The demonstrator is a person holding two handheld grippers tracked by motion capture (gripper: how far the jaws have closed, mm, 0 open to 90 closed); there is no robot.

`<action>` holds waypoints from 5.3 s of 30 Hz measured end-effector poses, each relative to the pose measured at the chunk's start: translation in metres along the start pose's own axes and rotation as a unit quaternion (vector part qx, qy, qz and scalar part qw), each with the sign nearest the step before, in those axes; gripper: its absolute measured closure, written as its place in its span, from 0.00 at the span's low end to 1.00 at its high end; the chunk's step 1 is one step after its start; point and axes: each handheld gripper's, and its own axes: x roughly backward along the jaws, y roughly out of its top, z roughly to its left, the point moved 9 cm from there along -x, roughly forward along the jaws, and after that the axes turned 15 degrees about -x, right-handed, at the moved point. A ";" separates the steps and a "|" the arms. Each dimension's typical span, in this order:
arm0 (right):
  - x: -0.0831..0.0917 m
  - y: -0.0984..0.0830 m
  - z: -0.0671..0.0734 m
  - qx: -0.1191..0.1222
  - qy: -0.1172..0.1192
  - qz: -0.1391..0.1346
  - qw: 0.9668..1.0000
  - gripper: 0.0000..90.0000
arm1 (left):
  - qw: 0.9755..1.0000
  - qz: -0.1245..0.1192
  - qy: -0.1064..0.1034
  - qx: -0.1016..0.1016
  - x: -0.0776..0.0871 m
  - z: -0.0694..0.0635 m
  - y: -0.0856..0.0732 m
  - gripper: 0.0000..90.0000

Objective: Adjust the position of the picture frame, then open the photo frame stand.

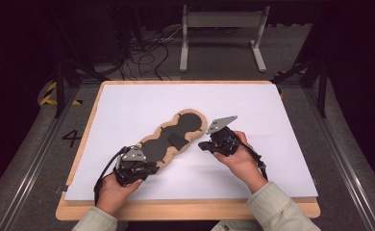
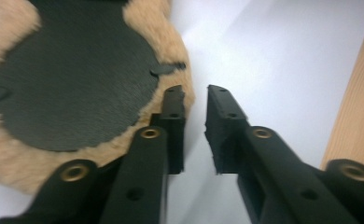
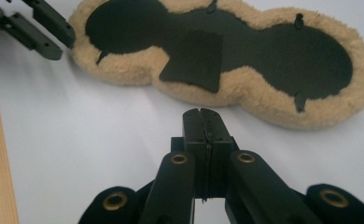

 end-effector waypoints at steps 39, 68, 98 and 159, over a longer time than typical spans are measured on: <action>-0.134 0.117 -0.048 -0.017 -0.058 0.045 0.997 1.00 | 0.982 -0.027 0.140 0.123 0.047 0.056 -0.047 0.66; -0.108 0.069 -0.067 0.012 -0.127 0.161 0.979 1.00 | 0.986 -0.007 0.124 0.111 0.034 0.050 -0.045 0.66; -0.048 0.007 -0.059 -0.001 -0.116 0.166 0.979 0.98 | 0.993 -0.040 0.055 0.093 0.019 0.039 -0.023 0.69; -0.014 -0.071 0.039 0.019 0.021 0.099 0.995 1.00 | 0.994 -0.033 0.069 0.074 0.015 0.054 -0.009 0.66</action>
